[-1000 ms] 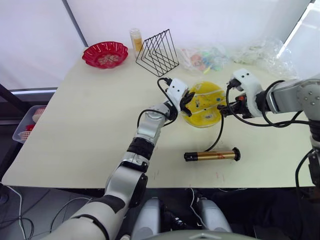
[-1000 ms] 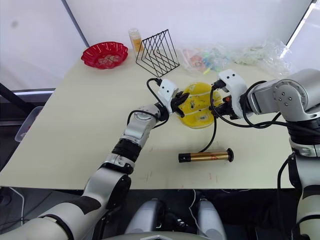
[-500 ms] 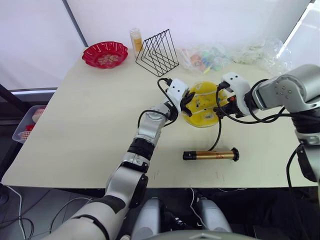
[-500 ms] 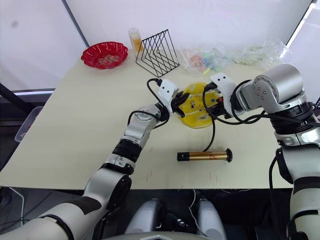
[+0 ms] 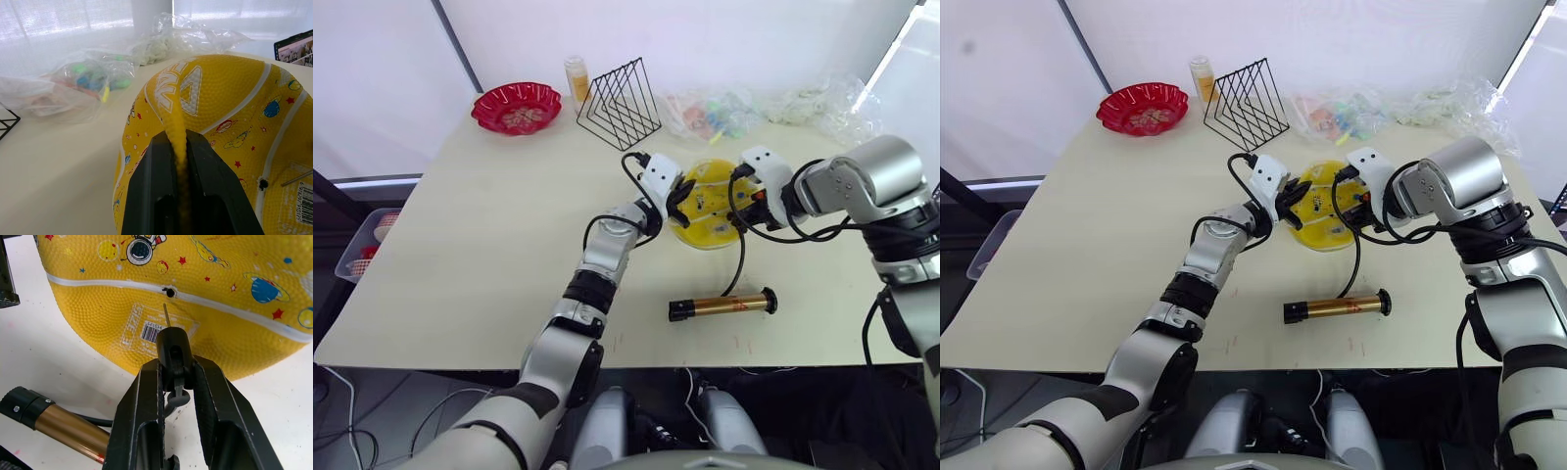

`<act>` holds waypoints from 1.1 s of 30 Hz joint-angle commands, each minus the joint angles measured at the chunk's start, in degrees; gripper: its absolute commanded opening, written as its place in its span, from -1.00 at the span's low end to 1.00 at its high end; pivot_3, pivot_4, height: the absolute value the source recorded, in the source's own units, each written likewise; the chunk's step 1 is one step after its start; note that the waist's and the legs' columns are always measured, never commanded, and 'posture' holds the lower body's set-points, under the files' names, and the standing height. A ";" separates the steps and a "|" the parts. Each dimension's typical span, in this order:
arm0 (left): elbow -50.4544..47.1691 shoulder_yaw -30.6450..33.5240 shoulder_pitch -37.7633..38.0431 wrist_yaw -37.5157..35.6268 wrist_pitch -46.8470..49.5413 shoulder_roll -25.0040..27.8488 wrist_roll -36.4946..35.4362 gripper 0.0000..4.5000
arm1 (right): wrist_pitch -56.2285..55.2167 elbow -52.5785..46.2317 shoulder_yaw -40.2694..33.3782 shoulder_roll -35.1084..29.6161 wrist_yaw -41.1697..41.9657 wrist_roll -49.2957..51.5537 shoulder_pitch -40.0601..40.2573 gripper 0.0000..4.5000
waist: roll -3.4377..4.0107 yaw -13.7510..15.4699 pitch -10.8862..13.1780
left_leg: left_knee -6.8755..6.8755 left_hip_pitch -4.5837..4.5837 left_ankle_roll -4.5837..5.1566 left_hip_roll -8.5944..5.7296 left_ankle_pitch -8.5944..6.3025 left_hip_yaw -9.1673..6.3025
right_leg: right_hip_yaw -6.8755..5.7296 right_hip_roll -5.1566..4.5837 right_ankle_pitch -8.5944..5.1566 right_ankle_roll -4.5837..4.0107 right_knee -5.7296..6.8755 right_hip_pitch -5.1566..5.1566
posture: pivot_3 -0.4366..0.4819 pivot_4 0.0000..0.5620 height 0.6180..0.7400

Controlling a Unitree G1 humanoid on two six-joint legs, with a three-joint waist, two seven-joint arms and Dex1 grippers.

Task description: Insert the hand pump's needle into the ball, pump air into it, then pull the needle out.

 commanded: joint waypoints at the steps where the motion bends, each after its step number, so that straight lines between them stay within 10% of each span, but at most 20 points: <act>1: -3.13 -0.76 -0.18 -0.14 -0.67 -0.94 -0.36 -0.98 | -0.58 -2.12 -0.69 0.30 1.95 -0.29 -0.60 -0.87 | 0.00 -0.01 0.00 | 0.00 0.00 0.00 0.00 0.00 0.00 | 0.00 0.00 0.00 0.00 0.00 0.00 | -0.05 -0.47 1.00; 33: -1.92 -1.32 0.27 0.24 -0.68 -0.72 0.18 -0.98 | -3.54 6.67 -3.27 2.47 0.65 -8.69 -1.70 -0.87 | 0.01 0.06 -0.01 | 0.20 0.00 0.00 -0.05 0.00 -0.08 | -0.05 -0.04 0.01 0.01 0.19 0.03 | -0.05 -0.47 1.00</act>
